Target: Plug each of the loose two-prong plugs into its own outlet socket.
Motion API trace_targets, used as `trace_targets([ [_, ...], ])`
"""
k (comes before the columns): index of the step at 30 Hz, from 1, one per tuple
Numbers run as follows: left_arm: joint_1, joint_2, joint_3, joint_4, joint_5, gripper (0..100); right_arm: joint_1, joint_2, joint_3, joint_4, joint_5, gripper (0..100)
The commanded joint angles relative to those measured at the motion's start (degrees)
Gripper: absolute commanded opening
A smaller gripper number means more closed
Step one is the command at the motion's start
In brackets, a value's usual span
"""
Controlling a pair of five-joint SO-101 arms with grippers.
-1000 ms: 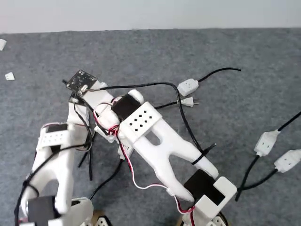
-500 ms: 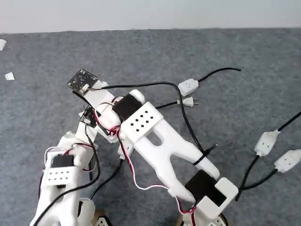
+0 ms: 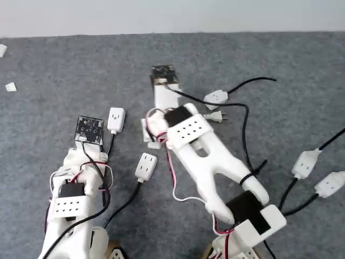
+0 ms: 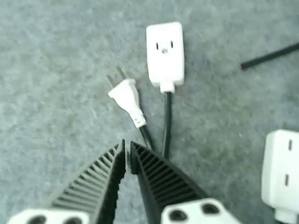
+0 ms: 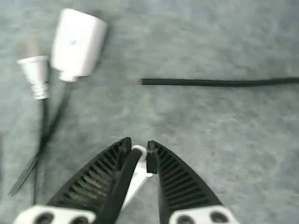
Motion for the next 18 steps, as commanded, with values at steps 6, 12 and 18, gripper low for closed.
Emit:
trace_targets([
  [6,-0.53,-1.05,-0.75,-1.58,0.79,1,0.84,-10.59,6.77,-5.76,-0.62,0.8],
  [12,-3.60,-0.97,-1.98,-1.49,2.29,1,0.57,-13.76,9.41,-6.29,-0.88,0.8],
  [18,-3.69,-0.97,-2.24,-1.49,4.57,1,-1.54,-13.85,12.22,-10.24,-2.46,0.8],
])
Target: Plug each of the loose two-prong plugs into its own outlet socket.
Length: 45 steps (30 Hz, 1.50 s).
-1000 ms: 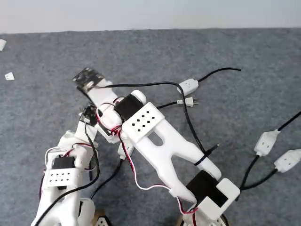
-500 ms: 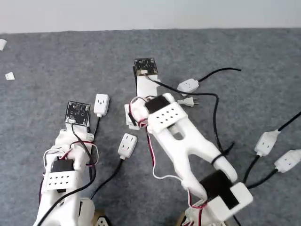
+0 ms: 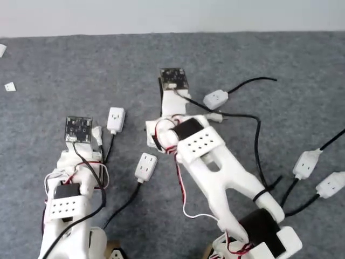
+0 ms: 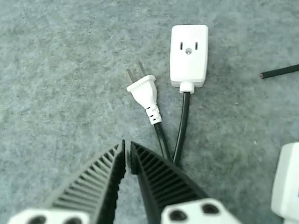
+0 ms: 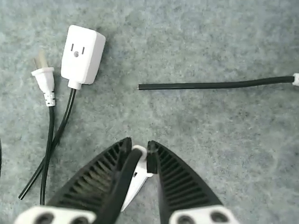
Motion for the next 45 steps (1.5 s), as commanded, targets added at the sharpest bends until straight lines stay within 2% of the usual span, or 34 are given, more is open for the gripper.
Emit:
trace_targets([
  [1,-0.44,-0.97,-2.33,-1.49,0.79,1,-1.80,-3.30,0.88,-3.30,-0.88,0.8],
  [14,-0.44,-0.97,-2.15,-1.49,0.70,1,-2.95,-3.30,5.71,-9.27,-0.70,0.8],
  [45,-0.44,-0.97,-2.15,-0.44,-1.32,1,-2.77,1.01,7.30,-7.78,1.05,0.8],
])
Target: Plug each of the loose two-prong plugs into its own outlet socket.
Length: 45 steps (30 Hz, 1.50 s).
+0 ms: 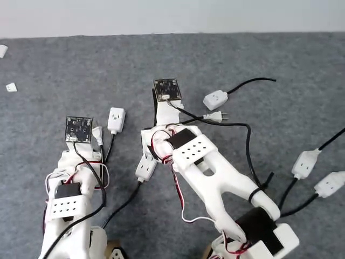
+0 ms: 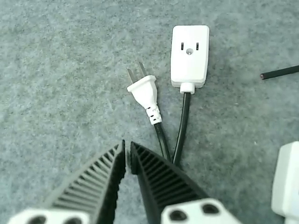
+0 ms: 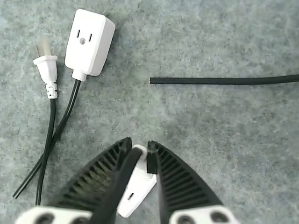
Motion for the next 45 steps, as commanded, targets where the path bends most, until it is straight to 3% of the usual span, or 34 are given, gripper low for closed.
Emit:
trace_targets([
  [1,-0.44,-0.97,-2.15,-0.44,-1.41,1,-0.22,-0.40,0.18,0.66,0.88,0.8],
  [22,-0.44,-0.97,-2.24,-0.18,-1.41,1,2.15,-0.57,3.08,-0.75,2.99,0.8],
  [26,-0.44,-0.44,-4.88,5.54,-1.49,1,1.10,-0.57,4.40,-2.42,5.89,0.8],
  [37,-3.16,20.13,-18.33,9.23,-1.49,1,0.92,-8.57,13.10,-8.66,10.55,0.8],
  [45,-2.73,21.36,-20.35,13.01,-5.45,1,1.19,-14.37,15.12,-9.10,14.15,0.8],
])
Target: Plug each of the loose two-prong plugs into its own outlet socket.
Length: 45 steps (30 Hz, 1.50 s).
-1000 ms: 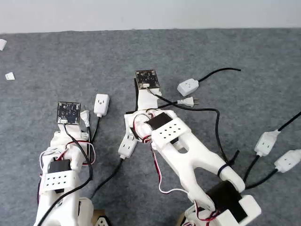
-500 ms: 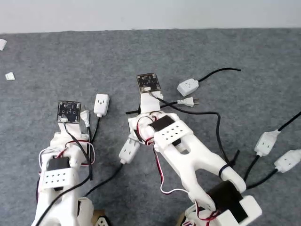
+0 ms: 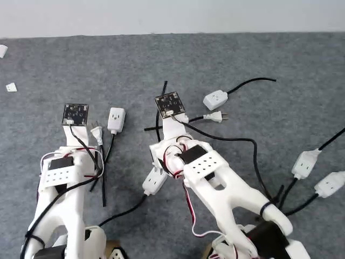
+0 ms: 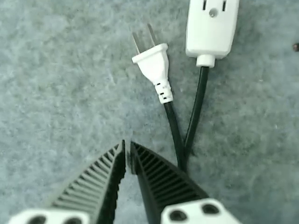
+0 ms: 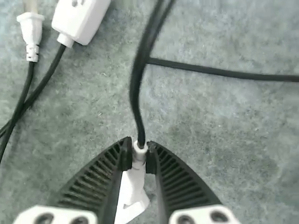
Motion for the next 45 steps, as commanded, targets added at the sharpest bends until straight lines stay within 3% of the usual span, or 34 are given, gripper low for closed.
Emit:
trace_targets([
  [1,0.00,-0.70,-2.95,2.73,-3.60,1,-0.31,-6.02,-0.26,1.19,3.34,0.8],
  [4,0.00,-0.62,-3.03,2.81,-3.69,1,1.63,-10.59,-1.67,7.34,4.66,0.8],
  [10,3.52,-0.53,-2.68,4.84,-4.57,1,12.70,-14.55,-3.78,16.31,4.40,0.7],
  [16,15.38,-0.79,-1.89,10.02,-11.25,1,21.67,-9.19,-2.29,15.08,4.84,0.7],
  [22,25.41,-0.88,-1.89,12.92,-10.81,19,29.93,-2.77,-2.29,12.97,8.09,0.8],
  [25,31.47,-0.88,-1.89,12.84,-10.73,22,33.45,-1.63,-2.37,11.12,8.35,0.8],
  [30,39.21,-0.79,-2.51,13.10,-10.55,22,34.33,-0.92,-3.16,11.03,9.14,0.8],
  [45,40.88,-0.97,-6.20,13.27,-3.34,22,34.24,-0.92,-3.16,9.80,9.05,0.8],
])
